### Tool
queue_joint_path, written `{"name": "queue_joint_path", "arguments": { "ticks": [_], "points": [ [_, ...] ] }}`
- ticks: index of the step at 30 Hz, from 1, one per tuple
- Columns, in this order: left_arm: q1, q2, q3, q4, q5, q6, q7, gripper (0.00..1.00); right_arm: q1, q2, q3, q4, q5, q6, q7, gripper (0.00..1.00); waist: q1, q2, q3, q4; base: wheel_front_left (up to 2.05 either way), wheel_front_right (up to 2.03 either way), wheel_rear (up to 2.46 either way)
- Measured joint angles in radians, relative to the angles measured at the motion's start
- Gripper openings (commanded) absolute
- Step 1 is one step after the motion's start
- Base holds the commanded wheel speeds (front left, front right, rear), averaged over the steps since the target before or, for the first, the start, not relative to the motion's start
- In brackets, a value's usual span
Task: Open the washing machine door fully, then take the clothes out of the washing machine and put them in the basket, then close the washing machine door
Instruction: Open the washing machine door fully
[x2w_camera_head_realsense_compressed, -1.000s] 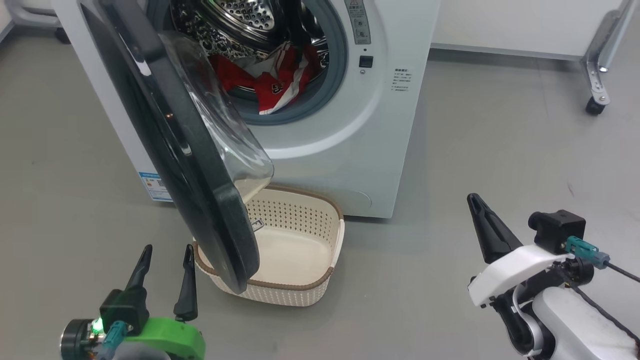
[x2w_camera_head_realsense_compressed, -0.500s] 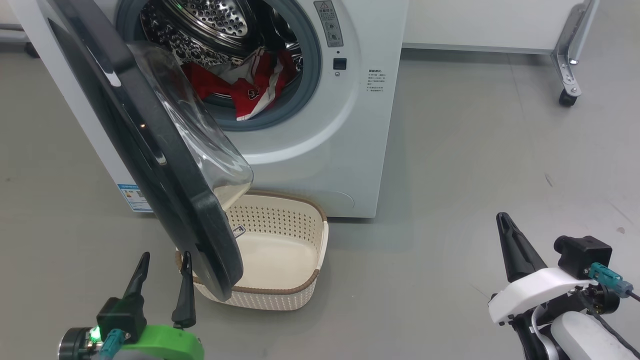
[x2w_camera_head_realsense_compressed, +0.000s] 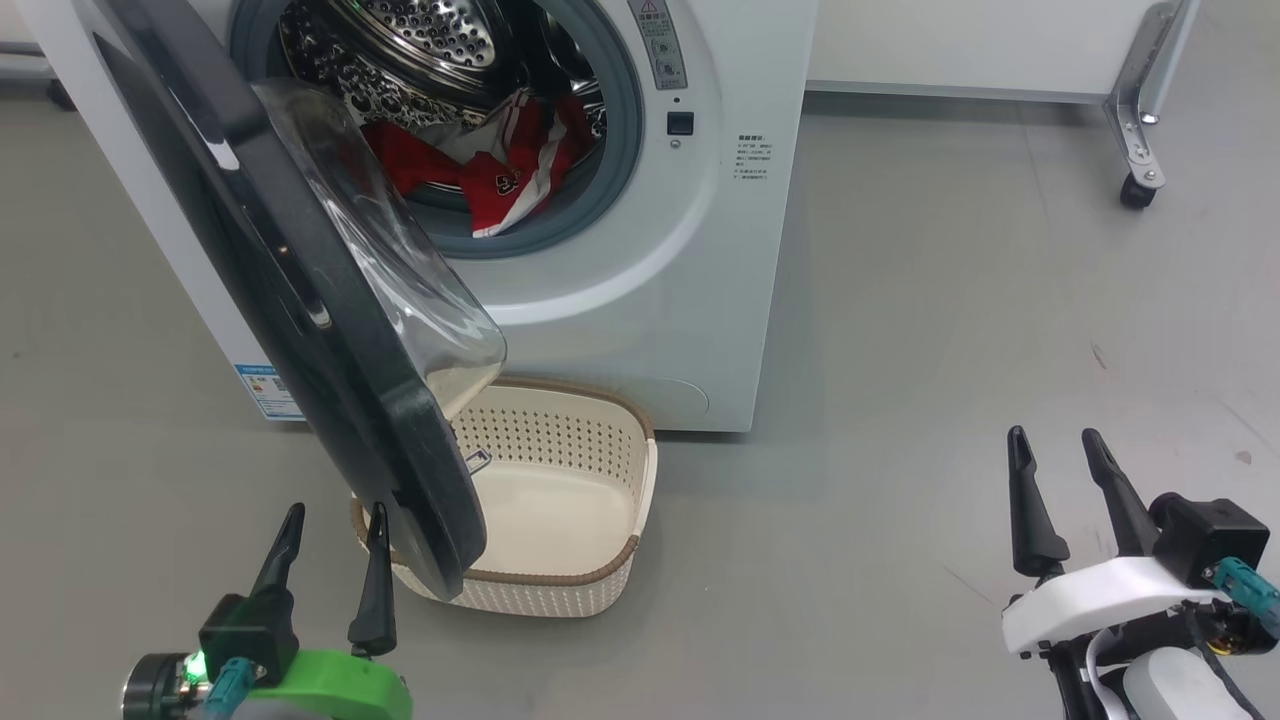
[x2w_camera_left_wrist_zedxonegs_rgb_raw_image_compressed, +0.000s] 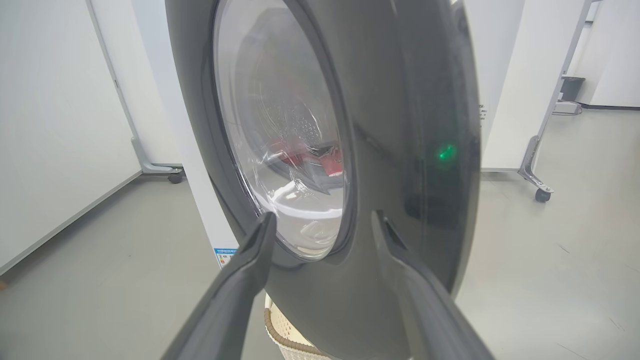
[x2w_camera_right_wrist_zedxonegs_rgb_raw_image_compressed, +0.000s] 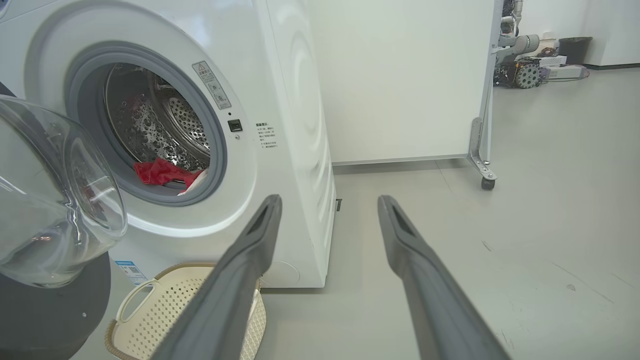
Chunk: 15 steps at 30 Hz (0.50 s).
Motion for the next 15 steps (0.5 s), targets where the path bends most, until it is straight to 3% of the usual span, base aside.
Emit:
{"name": "queue_joint_path", "arguments": {
  "ticks": [15],
  "points": [
    [0.000,-0.007,0.001,-0.004,0.010,-0.016,0.000,1.00,0.069,0.069,-0.086,-0.063,-0.102,0.000,0.000,1.00,0.0000,0.0000,0.021,0.004,0.00,0.00,0.00]
  ]
}}
